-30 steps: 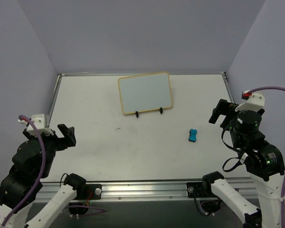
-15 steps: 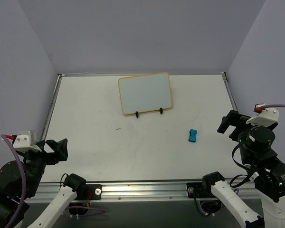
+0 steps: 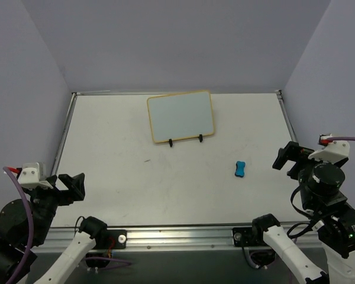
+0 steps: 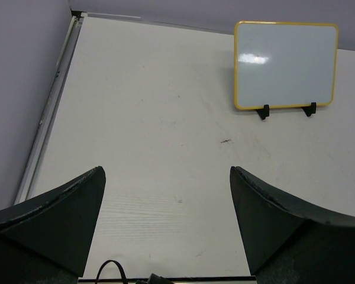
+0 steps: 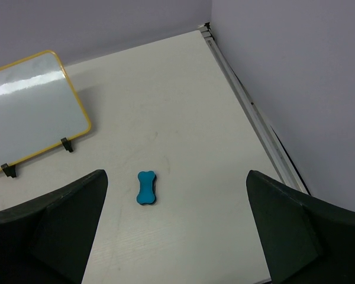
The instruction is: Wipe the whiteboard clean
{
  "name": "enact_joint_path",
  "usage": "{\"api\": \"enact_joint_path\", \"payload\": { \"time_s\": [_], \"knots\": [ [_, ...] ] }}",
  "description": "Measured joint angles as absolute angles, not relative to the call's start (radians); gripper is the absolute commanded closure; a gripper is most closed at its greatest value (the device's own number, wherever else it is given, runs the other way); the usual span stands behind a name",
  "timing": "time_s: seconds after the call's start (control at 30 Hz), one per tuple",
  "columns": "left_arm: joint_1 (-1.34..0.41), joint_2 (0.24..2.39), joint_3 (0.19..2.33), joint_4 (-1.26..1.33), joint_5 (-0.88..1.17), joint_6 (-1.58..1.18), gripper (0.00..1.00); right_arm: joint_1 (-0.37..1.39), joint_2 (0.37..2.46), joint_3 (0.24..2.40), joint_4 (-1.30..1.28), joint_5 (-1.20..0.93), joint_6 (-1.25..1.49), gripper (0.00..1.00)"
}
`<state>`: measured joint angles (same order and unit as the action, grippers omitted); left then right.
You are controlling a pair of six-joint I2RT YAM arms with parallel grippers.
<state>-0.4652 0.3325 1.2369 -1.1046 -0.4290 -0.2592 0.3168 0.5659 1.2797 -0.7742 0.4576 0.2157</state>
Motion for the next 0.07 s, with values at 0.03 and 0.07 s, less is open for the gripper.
{"api": "enact_joint_path", "payload": {
  "time_s": [0.03, 0.07],
  "knots": [
    [-0.465, 0.332, 1.237, -1.105, -0.429, -0.259, 0.06, 0.317, 0.566, 1.279, -0.775, 0.458, 0.215, 0.0],
    [-0.465, 0.333, 1.237, -1.104, -0.429, -0.259, 0.06, 0.317, 0.566, 1.278, -0.775, 0.458, 0.215, 0.0]
  ]
}}
